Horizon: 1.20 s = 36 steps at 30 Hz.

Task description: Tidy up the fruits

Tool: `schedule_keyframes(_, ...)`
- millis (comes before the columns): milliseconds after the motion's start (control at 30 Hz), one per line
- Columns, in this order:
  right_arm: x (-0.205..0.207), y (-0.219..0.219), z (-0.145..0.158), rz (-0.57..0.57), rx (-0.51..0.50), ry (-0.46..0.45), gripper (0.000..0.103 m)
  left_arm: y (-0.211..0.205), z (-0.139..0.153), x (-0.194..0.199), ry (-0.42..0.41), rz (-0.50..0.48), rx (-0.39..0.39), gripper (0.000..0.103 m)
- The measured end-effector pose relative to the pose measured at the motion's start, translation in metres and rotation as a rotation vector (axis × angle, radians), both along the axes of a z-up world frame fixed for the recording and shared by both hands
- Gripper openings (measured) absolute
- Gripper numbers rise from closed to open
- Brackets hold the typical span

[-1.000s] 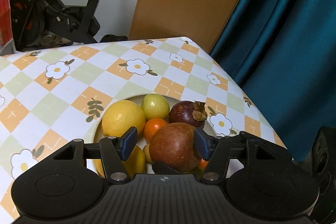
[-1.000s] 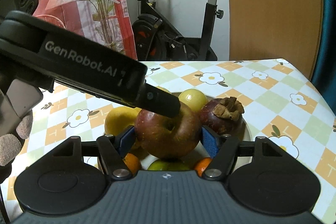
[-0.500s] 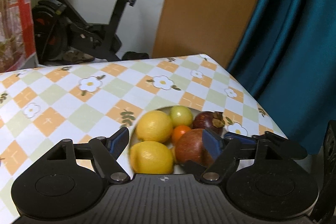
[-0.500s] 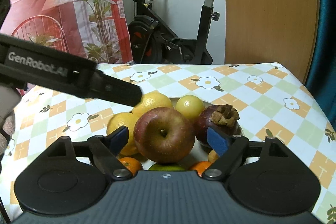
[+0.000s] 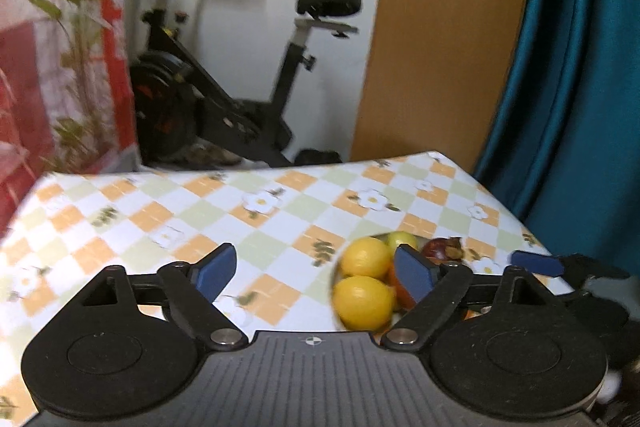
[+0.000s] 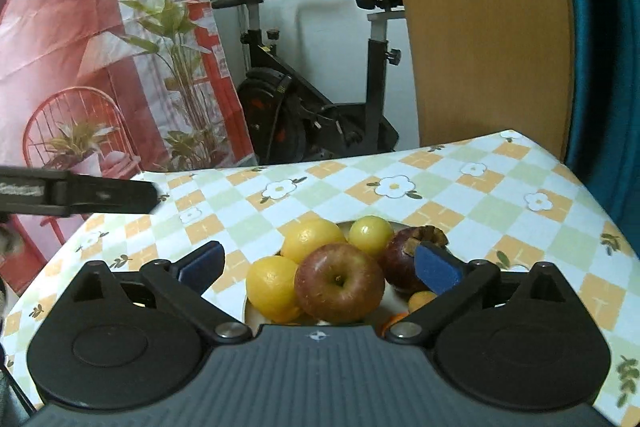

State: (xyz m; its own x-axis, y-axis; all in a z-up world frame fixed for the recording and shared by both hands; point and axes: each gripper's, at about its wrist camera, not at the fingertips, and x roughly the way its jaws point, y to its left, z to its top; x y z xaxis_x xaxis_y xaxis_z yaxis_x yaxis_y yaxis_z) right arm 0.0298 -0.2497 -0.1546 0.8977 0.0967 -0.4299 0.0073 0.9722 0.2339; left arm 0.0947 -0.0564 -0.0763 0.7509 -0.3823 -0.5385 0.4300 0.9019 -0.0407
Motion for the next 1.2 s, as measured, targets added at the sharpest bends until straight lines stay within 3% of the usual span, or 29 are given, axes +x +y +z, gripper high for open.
schedule_keyframes(400,-0.036,0.024,0.047,0.005,-0.036,-0.024,0.103,0.038,0.039,-0.053,-0.153,0.099,0.096,0.095)
schedule_keyframes(833,-0.049,0.05,0.08,0.024,-0.078,-0.033,0.103,0.057,0.063,-0.073,-0.175,0.126,-0.006,0.095)
schedule_keyframes(1200,-0.052,0.059,0.094,0.038,-0.081,-0.038,0.103,0.06,0.068,-0.076,-0.182,0.156,-0.035,0.095)
